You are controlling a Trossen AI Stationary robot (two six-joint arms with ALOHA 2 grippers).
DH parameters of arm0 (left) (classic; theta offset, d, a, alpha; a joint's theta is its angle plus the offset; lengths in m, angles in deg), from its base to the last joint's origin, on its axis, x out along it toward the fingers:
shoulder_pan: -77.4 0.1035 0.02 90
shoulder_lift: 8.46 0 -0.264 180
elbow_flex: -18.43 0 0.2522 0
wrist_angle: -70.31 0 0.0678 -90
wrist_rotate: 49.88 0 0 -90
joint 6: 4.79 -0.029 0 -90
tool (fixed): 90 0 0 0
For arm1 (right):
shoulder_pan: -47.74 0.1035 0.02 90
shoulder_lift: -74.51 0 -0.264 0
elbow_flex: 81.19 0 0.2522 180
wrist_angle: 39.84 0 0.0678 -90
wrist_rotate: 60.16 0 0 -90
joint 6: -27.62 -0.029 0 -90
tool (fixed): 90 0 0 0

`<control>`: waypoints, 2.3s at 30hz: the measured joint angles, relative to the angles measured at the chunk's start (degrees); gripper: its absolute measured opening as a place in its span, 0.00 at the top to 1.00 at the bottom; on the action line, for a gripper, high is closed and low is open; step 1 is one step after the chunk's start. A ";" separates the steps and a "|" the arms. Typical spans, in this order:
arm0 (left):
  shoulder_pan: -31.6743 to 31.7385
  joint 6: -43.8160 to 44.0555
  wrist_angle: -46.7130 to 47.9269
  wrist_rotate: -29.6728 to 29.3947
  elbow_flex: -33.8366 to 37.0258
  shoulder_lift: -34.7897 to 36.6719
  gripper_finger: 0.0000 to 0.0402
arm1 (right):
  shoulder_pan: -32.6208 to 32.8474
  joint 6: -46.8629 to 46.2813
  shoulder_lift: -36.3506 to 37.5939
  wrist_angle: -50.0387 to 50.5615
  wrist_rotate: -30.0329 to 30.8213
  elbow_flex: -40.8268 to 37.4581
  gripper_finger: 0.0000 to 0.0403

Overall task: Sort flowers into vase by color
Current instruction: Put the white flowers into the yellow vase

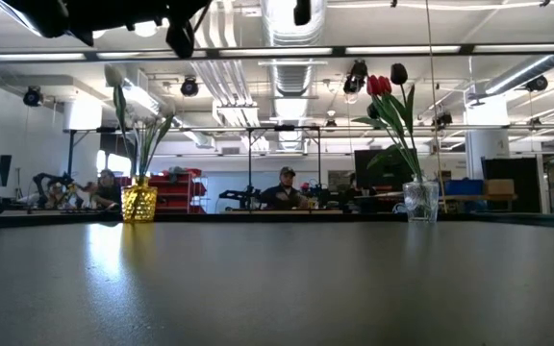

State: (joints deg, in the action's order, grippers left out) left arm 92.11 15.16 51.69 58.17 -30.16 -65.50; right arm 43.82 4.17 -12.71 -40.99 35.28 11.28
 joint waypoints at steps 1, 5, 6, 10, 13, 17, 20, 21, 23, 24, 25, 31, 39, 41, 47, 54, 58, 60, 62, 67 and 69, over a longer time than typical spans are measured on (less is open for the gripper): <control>0.22 0.25 -0.13 1.33 0.00 0.00 1.00 | -0.27 -0.08 -1.19 0.07 -0.94 1.34 0.59; 0.83 0.88 -0.37 4.02 -0.02 -0.04 1.00 | -1.29 -2.13 -4.92 0.04 -5.66 5.86 0.54; 1.05 1.12 -0.35 4.15 -0.02 -0.04 1.00 | -1.33 -2.15 -5.72 -0.01 -6.65 6.81 0.54; 2.12 2.13 -0.40 5.50 -0.02 -0.04 1.00 | -1.37 -0.81 -7.87 0.12 -7.47 9.05 0.55; 3.00 3.28 -0.11 5.58 -0.02 -0.04 1.00 | -1.38 1.22 -8.18 0.21 -7.42 9.56 0.62; 4.16 4.37 0.44 7.18 -0.04 -0.04 0.99 | -1.82 3.80 -8.12 1.83 -7.13 10.14 0.82; 4.79 4.57 2.55 7.22 -0.29 -0.02 0.94 | -2.60 4.99 -7.94 2.30 -6.99 10.15 0.95; 5.09 4.60 4.08 7.46 -0.51 -0.02 0.92 | -2.89 5.03 -7.90 2.31 -6.99 10.15 0.95; 5.59 3.68 8.61 8.75 -1.44 -0.10 0.88 | -3.41 5.04 -7.71 3.06 -7.44 10.15 0.96; 5.83 2.59 11.19 9.54 -2.26 -0.13 0.85 | -3.66 5.09 -7.66 3.30 -8.01 10.18 0.97; 6.12 1.39 14.15 10.19 -3.34 -0.13 0.83 | -3.89 5.22 -7.63 3.91 -8.69 10.21 0.97; 8.36 -6.87 29.21 11.62 -11.10 -0.37 0.71 | -4.32 7.10 -7.63 7.64 -10.30 10.21 0.97; 12.49 -5.45 31.26 19.30 -15.92 -5.28 0.68 | -4.76 9.17 -7.76 8.44 -10.43 10.21 0.98; 12.68 -5.13 30.09 20.34 -16.59 -6.76 0.69 | -4.87 9.23 -7.76 8.49 -10.42 10.21 0.98; 12.74 -3.93 27.25 23.54 -19.46 -10.79 0.71 | -5.23 9.28 -7.78 8.73 -10.42 10.19 0.98; 14.63 -3.31 27.31 27.80 -21.73 -12.35 0.71 | -5.75 9.34 -7.78 9.68 -10.42 10.17 0.98; 16.19 -2.45 27.32 29.86 -21.75 -12.35 0.75 | -5.92 9.41 -7.83 10.57 -10.36 10.15 0.98; 16.36 -2.34 27.25 30.98 -21.75 -12.37 0.82 | -5.92 9.47 -7.84 10.52 -10.29 10.15 0.98; 16.34 -3.02 27.02 31.18 -21.75 -12.56 0.90 | -5.90 9.39 -7.83 10.54 -10.39 10.15 0.97; 16.36 -3.52 25.74 31.21 -21.75 -13.39 0.97 | -5.94 9.40 -7.83 10.41 -10.21 10.15 0.97; 16.36 -3.50 25.68 31.37 -21.75 -13.54 0.98 | -5.92 9.40 -7.83 10.42 -10.20 10.15 0.97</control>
State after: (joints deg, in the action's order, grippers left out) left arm 108.47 11.65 77.37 89.54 -51.91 -79.05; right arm 37.90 13.57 -20.53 -30.56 25.08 21.43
